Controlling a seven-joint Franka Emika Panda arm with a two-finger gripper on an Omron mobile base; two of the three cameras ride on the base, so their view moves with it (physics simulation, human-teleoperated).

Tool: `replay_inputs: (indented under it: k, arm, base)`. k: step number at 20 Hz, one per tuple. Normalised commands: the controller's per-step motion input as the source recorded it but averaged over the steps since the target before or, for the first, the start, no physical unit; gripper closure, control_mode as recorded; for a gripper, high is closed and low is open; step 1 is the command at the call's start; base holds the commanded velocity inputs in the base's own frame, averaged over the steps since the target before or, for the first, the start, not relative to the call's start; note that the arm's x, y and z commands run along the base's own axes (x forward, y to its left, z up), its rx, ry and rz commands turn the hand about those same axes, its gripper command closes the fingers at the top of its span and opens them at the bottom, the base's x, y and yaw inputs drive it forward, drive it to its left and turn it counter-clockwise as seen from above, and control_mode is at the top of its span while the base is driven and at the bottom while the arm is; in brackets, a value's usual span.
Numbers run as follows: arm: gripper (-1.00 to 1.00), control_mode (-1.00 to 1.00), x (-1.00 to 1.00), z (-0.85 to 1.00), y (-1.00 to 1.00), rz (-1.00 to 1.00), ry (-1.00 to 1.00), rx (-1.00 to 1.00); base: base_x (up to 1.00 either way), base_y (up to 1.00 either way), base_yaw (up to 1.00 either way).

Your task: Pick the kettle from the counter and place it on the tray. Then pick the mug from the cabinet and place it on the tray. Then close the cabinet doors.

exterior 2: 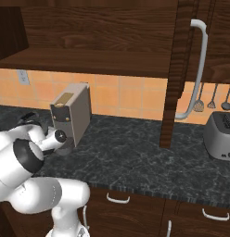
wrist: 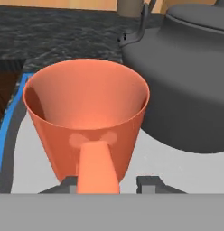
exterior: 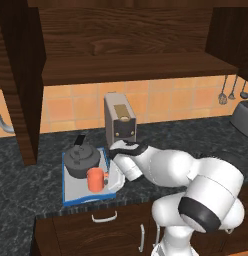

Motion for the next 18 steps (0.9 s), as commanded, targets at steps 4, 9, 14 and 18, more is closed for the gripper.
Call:
replay_inputs:
  k: [4, 9, 14, 18]
  arm:
    - [-1.00, -1.00, -0.07, 0.42, -0.04, 0.00, -0.01, 0.00]
    - [-1.00, -1.00, -0.29, 0.68, -0.08, -0.01, -0.03, 0.00]
    - [-1.00, -1.00, -0.65, 0.88, -0.18, -0.07, 0.05, 0.00]
    - [-1.00, -1.00, -0.14, 0.26, 0.00, -0.18, 0.28, -0.07]
  base:
    - [0.00, 0.00, 0.00]
    - [0.00, 0.00, 0.00]
    - [0.00, 0.00, 0.00]
    - [0.00, 0.00, 0.00]
